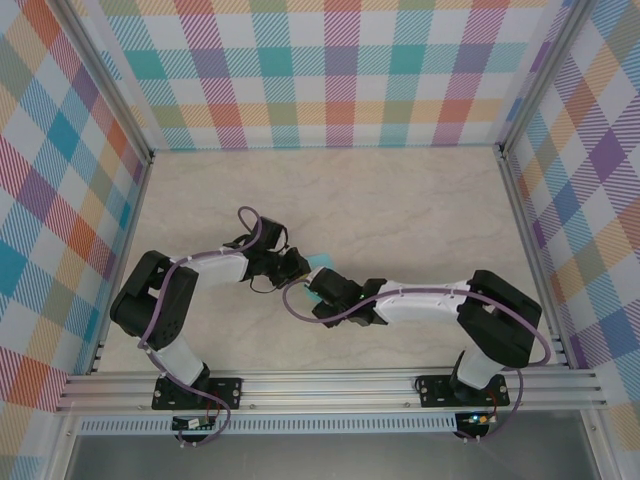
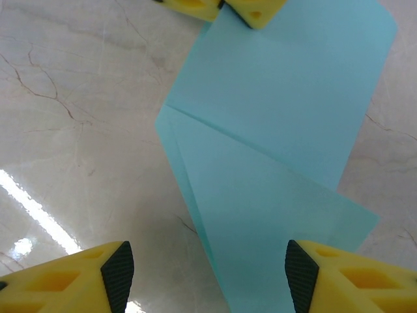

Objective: Fold a paper plane with a square sheet of paper (fold left side to right side)
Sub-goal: Fourth fold the wing at the center of the table.

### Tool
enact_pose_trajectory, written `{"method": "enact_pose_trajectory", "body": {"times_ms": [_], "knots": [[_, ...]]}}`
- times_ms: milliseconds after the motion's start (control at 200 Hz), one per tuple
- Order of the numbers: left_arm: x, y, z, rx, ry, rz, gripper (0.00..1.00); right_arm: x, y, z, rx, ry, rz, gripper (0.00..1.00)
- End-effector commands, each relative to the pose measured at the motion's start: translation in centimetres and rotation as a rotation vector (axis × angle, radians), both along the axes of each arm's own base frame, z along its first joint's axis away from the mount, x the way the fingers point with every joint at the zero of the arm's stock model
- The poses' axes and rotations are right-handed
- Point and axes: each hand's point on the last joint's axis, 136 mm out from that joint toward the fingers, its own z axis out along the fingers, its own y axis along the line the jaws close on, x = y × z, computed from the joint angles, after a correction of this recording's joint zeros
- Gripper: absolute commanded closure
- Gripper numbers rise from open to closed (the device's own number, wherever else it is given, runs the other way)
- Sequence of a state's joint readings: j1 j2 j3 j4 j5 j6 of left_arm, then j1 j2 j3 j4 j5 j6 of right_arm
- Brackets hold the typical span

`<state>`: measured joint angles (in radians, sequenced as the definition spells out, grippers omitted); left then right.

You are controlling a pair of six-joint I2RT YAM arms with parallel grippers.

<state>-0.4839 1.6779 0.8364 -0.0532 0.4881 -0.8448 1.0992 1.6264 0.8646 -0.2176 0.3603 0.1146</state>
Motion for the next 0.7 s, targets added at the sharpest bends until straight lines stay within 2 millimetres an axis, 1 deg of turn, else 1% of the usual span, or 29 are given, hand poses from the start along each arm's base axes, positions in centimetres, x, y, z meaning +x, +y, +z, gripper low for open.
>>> {"method": "enact_pose_trajectory", "body": {"times_ms": [0,230,475,695], "knots": [[0.3,-0.4,1.8,-0.006,-0.026,-0.008,0.90,0.4,1.0,0.1,-0.022,-0.037,0.023,0.35],[0.1,-0.3,1.9,0.002,-0.025,-0.009,0.91,1.0,0.9,-0.6,-0.055,-0.050,-0.007,0.38],[0.0,-0.2,2.3,0.010,-0.033,-0.014,0.91,1.3,0.1,-1.1,-0.078,-0.061,-0.059,0.53],[-0.1,0.0,3.0,0.020,-0.053,-0.027,0.88,1.6,-0.7,-1.2,-0.091,-0.069,-0.098,0.65]]}}
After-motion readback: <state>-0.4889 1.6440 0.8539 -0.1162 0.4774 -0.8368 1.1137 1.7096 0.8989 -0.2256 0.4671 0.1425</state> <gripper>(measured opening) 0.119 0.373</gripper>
